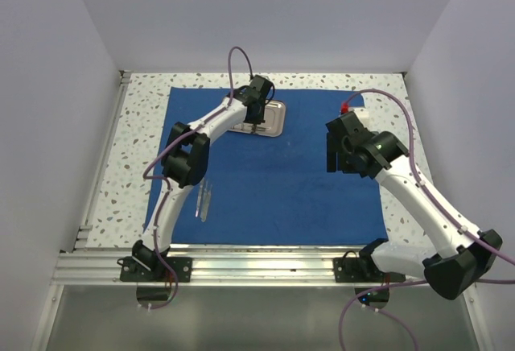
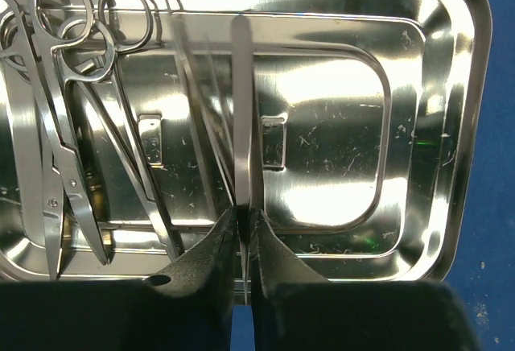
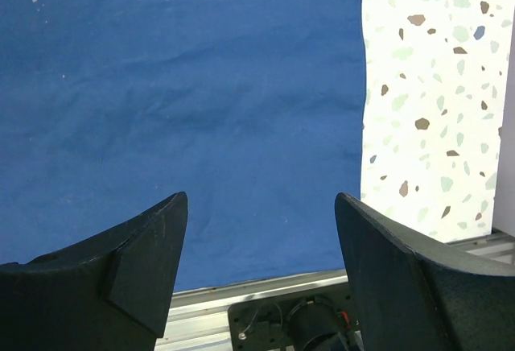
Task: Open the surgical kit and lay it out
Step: Pick up the medical item from the container.
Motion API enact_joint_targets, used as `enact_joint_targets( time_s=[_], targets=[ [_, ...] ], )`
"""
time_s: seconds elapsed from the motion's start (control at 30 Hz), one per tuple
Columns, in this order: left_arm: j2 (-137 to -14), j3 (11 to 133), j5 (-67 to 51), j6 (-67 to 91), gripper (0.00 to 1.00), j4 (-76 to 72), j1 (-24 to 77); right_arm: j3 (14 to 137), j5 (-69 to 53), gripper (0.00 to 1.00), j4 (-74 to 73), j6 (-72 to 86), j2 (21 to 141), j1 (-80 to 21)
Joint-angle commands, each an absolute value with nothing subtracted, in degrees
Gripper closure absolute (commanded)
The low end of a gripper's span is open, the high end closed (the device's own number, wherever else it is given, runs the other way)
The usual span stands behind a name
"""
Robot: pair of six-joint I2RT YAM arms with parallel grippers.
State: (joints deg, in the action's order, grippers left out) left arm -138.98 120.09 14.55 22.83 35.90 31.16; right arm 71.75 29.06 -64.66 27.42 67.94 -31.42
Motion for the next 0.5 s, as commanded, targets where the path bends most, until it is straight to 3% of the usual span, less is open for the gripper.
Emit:
enact_joint_targets(
  time_s=[0.0, 0.13, 0.47],
  targets=[
    [-139.8, 120.1, 14.1, 21.7, 0.91, 34.5, 30.9, 72.8, 30.7, 0.23, -63.5, 28.2, 69.1, -31.2],
    [-139.9, 120.2, 14.4, 20.9, 1.0, 34.5, 31.0, 73.1, 30.7, 0.23, -63.0, 28.2, 70.0, -31.1],
    [-135.0, 122.7, 13.3, 20.3, 1.0, 34.1, 31.0, 72.7, 30.4, 0.23, -62.1, 28.6, 70.7, -31.2]
  ],
)
